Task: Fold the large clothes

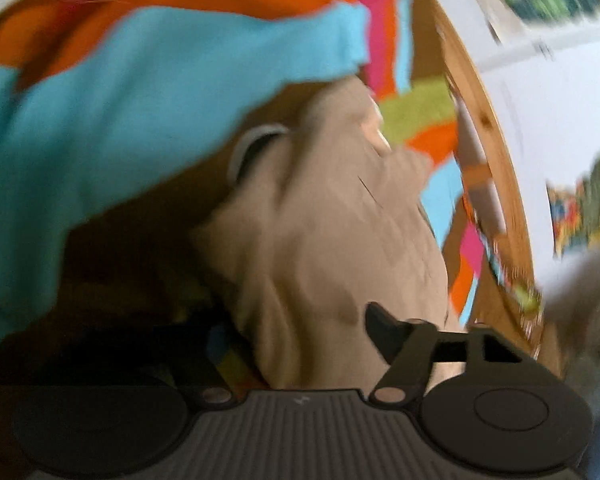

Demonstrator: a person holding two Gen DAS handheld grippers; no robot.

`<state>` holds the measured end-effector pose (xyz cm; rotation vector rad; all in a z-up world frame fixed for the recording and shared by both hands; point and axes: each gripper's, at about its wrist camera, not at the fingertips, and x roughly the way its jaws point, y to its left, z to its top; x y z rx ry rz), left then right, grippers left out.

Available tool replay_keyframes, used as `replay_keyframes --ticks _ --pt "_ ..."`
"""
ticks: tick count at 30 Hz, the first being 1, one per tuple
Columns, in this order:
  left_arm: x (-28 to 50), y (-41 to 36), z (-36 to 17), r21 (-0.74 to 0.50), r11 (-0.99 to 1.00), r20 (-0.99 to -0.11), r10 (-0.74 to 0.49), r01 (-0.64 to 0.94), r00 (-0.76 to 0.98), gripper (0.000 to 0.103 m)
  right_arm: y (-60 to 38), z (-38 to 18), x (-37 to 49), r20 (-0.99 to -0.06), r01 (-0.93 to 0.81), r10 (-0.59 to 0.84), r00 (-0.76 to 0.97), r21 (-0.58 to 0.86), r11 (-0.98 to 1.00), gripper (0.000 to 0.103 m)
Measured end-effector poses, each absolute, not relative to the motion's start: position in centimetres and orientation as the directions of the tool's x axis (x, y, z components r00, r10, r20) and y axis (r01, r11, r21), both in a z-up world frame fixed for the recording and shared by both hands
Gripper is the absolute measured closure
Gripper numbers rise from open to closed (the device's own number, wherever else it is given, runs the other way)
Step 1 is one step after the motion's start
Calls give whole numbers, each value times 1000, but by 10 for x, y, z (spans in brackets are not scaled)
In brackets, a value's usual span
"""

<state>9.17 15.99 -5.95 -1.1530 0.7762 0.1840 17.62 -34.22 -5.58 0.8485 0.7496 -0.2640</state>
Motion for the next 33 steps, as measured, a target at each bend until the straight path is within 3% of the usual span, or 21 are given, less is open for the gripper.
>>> replay_keyframes --ticks 3,8,14,19,22,26,27,33 --pt "94 159 -58 -738 447 -644 -240 -506 726 67 -341 -55 178 -704 498 52 709 552 669 50" --pt "97 155 -45 -722 530 -625 -221 -446 749 94 -336 -45 172 -691 466 21 722 509 724 88" --pt "88 160 -16 -721 571 -584 -194 -393 788 100 -322 2 138 -647 392 -14 763 444 806 94" --pt "96 163 -19 -671 599 -644 -178 -437 744 99 -312 -11 114 -694 378 -12 720 378 845 89" --pt "97 166 -31 -685 555 -656 -187 -472 732 86 -313 -28 106 -735 411 3 678 383 827 71" --pt "99 169 -47 -711 487 -659 -209 -508 723 58 -304 -25 99 -730 327 38 682 351 877 64" --pt "100 169 -50 -712 479 -661 -214 -513 719 56 -302 -20 95 -723 296 34 690 325 898 63" --pt "104 164 -54 -714 500 -655 -228 -491 720 37 -276 12 59 -584 100 -75 809 10 995 38"
